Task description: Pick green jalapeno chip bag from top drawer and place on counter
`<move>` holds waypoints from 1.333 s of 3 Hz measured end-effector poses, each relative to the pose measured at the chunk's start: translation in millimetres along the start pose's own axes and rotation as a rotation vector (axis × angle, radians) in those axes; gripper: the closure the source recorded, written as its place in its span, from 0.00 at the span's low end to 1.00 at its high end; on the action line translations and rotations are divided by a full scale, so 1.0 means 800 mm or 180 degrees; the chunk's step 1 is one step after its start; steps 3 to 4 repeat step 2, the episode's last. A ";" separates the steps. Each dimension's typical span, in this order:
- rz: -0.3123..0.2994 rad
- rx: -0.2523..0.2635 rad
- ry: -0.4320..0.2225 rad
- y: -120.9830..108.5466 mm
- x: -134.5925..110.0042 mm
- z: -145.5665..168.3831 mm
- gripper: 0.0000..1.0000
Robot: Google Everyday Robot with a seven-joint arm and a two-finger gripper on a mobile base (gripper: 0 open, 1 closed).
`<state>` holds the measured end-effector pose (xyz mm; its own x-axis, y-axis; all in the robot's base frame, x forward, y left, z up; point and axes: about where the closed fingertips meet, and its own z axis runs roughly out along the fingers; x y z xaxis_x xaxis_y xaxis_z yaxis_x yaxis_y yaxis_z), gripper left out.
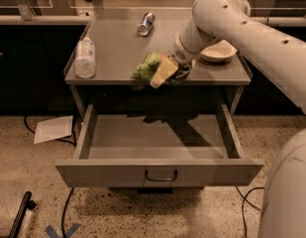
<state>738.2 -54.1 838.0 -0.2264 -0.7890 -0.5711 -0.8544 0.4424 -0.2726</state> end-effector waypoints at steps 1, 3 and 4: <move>-0.0101 0.0131 -0.0126 -0.015 -0.018 -0.017 0.00; -0.0101 0.0131 -0.0126 -0.015 -0.018 -0.017 0.00; -0.0101 0.0131 -0.0126 -0.015 -0.018 -0.017 0.00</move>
Offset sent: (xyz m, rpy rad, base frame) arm 0.0065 -0.0045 0.0395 0.0299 -0.1059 0.0176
